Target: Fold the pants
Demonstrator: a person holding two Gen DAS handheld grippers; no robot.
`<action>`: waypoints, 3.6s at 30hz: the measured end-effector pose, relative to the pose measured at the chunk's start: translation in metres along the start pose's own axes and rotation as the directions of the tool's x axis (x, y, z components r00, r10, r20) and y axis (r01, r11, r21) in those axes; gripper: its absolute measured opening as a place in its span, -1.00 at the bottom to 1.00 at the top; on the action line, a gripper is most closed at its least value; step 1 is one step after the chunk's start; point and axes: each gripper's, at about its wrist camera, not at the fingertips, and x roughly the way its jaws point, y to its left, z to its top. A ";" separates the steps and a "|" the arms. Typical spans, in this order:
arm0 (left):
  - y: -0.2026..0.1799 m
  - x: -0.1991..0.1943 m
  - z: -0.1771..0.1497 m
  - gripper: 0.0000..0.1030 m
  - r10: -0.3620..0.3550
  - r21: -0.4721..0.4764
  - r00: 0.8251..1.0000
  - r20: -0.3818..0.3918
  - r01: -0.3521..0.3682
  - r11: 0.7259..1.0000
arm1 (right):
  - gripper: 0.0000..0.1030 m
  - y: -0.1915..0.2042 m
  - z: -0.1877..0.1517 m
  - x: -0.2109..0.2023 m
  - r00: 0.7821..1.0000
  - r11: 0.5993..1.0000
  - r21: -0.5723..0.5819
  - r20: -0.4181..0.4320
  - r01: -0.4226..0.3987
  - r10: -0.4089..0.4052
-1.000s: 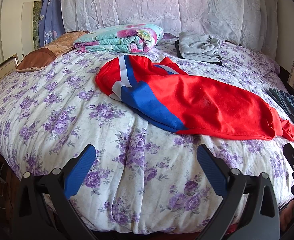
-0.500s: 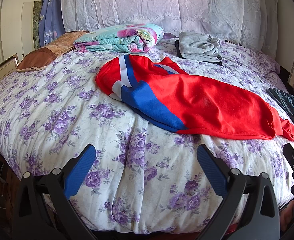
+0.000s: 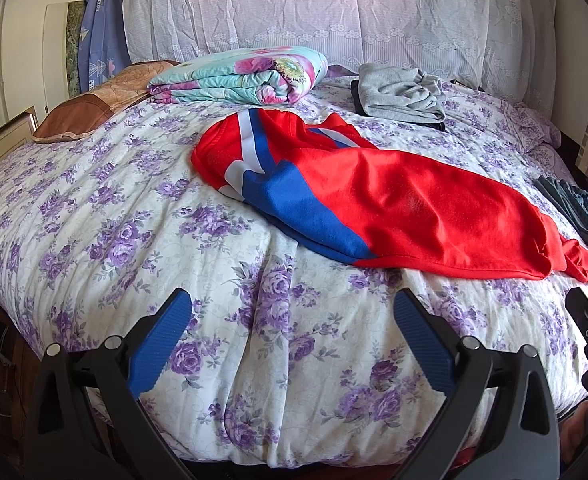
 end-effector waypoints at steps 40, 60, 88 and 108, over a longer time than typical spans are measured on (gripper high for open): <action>0.131 0.185 0.130 -0.03 -0.509 -0.473 0.854 -0.105 0.407 0.781 | 0.93 -0.110 -0.019 0.066 0.952 0.846 0.502 -0.130 -0.177 0.277; 0.137 0.127 0.134 -0.76 -0.521 -0.403 0.853 -0.011 0.473 0.783 | -0.65 -0.129 -0.007 0.127 0.805 0.546 0.770 -0.071 -0.332 0.589; 0.070 0.175 0.244 0.28 -0.317 -0.088 0.931 -0.179 0.305 0.948 | 0.45 -0.285 0.005 0.050 0.932 0.572 0.819 -0.177 -0.039 0.318; -0.031 0.307 0.244 -0.45 -0.313 -0.009 0.862 -0.399 0.338 0.941 | 0.55 -0.290 0.007 0.069 0.919 0.615 0.788 -0.223 -0.028 0.326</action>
